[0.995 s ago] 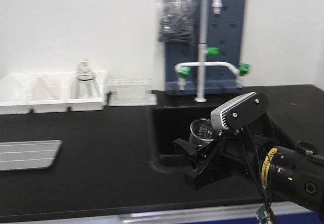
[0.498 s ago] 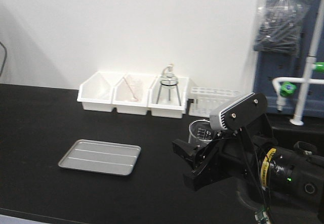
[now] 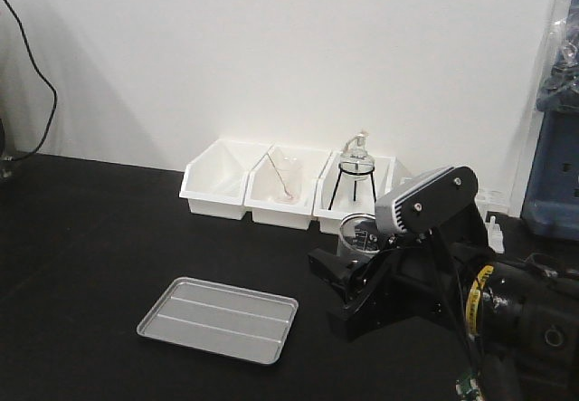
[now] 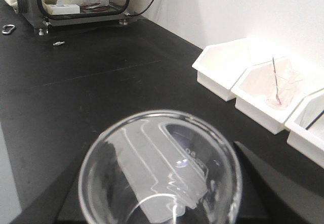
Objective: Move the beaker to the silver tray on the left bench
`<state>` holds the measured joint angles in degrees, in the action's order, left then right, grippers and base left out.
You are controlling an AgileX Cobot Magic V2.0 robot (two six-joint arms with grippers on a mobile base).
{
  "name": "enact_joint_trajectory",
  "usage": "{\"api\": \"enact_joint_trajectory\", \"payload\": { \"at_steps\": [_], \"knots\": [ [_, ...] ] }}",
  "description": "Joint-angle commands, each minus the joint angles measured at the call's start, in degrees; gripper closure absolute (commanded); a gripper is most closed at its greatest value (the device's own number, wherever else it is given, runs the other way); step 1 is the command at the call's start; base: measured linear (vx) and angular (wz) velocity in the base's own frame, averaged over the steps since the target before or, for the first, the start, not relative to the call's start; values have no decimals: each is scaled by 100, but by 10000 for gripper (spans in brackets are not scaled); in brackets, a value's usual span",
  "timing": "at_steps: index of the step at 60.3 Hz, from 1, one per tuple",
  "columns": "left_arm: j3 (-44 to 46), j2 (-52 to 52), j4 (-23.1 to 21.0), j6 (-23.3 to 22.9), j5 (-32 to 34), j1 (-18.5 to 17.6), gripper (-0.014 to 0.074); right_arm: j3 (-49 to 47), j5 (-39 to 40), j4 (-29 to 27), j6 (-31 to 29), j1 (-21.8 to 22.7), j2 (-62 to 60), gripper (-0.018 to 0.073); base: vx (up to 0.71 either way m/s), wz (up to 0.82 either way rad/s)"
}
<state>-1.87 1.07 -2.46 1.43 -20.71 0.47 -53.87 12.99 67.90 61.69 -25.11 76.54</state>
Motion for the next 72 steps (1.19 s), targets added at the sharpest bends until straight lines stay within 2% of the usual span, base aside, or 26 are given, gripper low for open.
{"api": "enact_joint_trajectory", "payload": {
  "at_steps": [1,72],
  "knots": [
    [-112,51,-43,-3,448,-3,595,-219,154,-83,6,3,-183,570,20,9],
    [-112,51,-43,-3,448,-3,595,-219,154,-83,6,3,-183,570,8,1]
  ]
}}
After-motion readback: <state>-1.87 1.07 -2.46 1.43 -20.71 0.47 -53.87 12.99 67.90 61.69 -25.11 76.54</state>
